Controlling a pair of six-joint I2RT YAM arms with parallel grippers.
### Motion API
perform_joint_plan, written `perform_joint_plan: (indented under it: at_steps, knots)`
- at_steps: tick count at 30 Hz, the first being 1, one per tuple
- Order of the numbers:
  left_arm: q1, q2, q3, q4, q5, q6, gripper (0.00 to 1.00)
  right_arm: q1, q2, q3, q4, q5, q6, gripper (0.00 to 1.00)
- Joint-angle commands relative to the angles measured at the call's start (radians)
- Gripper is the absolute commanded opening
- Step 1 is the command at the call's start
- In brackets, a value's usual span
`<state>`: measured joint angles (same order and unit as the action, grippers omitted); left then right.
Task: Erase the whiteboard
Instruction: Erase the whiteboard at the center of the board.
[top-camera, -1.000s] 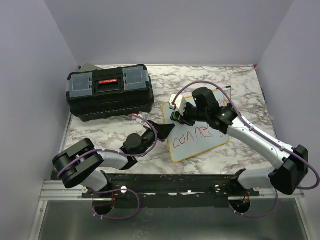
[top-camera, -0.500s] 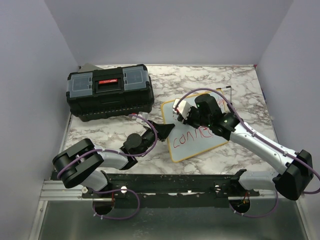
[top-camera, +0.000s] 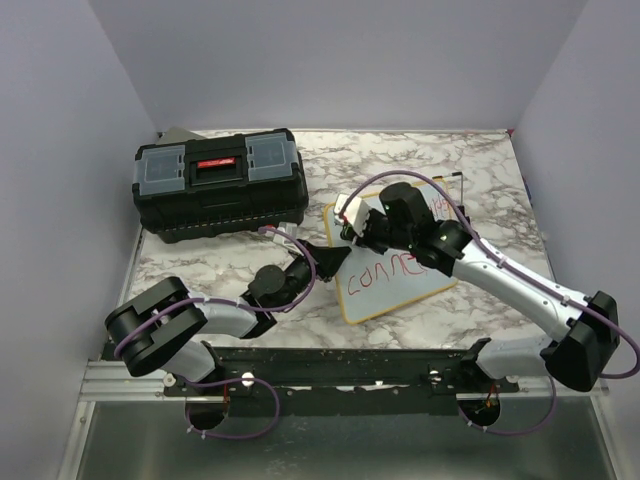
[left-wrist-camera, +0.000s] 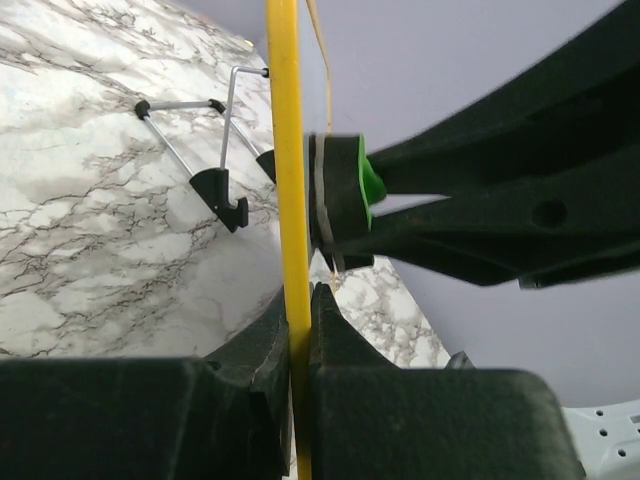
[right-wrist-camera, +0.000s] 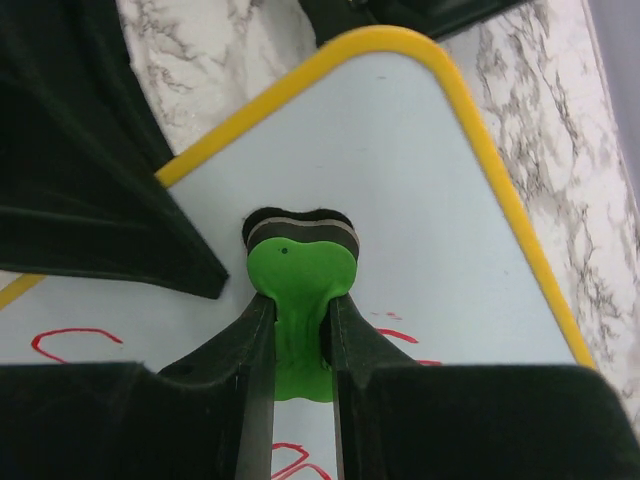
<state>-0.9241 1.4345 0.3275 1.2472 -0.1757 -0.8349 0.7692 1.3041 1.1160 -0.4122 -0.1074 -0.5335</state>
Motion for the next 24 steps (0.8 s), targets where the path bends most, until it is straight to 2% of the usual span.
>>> perform_joint_plan:
  at_steps: [1,6,10,13,18,24]
  knots:
    - [-0.015,0.013,0.016,-0.066,0.049,0.09,0.0,0.033,-0.041,-0.06,-0.125,-0.121,-0.167,0.01]
    - [-0.014,0.017,0.015,-0.063,0.051,0.084,0.0,0.032,-0.106,-0.196,0.014,0.163,-0.207,0.01]
    - [-0.014,0.023,0.017,-0.063,0.058,0.08,0.0,0.019,-0.061,-0.142,0.089,0.24,-0.121,0.01]
    - [-0.015,0.02,0.017,-0.061,0.059,0.079,0.0,0.019,-0.003,-0.058,0.093,0.221,-0.063,0.01]
    - [-0.015,0.017,0.018,-0.065,0.062,0.081,0.0,0.022,0.042,0.045,0.007,0.063,-0.025,0.01]
    - [-0.015,0.014,0.024,-0.067,0.062,0.077,0.0,0.027,-0.065,-0.103,-0.065,-0.023,-0.181,0.01]
